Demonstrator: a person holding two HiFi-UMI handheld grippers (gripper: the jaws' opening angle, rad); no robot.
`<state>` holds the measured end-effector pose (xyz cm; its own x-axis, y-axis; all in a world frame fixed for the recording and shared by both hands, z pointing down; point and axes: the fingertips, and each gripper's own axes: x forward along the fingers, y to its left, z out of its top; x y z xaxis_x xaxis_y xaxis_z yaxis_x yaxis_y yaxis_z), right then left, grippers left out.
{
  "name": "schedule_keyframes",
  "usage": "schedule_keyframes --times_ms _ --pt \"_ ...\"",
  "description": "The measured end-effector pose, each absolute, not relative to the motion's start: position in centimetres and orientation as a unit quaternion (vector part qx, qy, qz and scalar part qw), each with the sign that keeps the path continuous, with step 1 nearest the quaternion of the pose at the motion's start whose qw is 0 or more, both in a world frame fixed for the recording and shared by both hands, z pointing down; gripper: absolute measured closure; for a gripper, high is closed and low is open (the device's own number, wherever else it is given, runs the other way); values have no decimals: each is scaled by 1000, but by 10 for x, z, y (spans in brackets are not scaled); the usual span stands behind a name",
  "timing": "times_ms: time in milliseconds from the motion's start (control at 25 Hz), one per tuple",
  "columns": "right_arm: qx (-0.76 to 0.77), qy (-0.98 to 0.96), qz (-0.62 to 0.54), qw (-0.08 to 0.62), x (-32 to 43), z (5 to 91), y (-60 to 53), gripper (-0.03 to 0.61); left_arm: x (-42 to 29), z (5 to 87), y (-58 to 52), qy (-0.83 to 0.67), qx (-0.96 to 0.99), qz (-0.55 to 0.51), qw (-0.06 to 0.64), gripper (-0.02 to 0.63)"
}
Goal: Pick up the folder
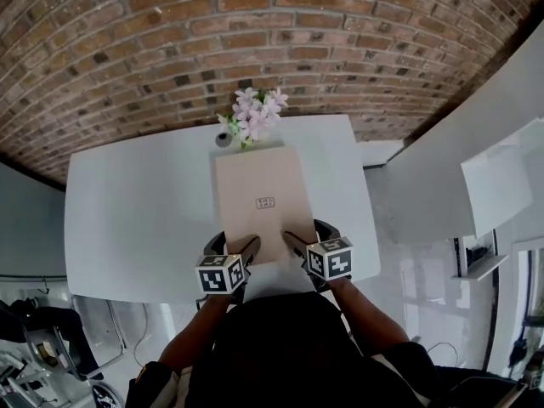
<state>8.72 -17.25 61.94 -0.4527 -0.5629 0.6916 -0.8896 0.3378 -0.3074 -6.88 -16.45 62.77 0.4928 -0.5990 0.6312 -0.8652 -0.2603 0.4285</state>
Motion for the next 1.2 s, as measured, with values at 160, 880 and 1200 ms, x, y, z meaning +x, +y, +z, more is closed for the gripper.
schedule_keyframes --times_ms 160,880,1200 --pt "484 -785 314 223 92 591 -166 207 -64 601 -163 -470 792 160 356 201" --pt "586 -780 193 100 127 444 -153 207 -27 453 -180 -427 878 60 210 202" --pt "618 -769 139 84 138 412 -142 209 -13 426 -178 -410 894 36 177 202"
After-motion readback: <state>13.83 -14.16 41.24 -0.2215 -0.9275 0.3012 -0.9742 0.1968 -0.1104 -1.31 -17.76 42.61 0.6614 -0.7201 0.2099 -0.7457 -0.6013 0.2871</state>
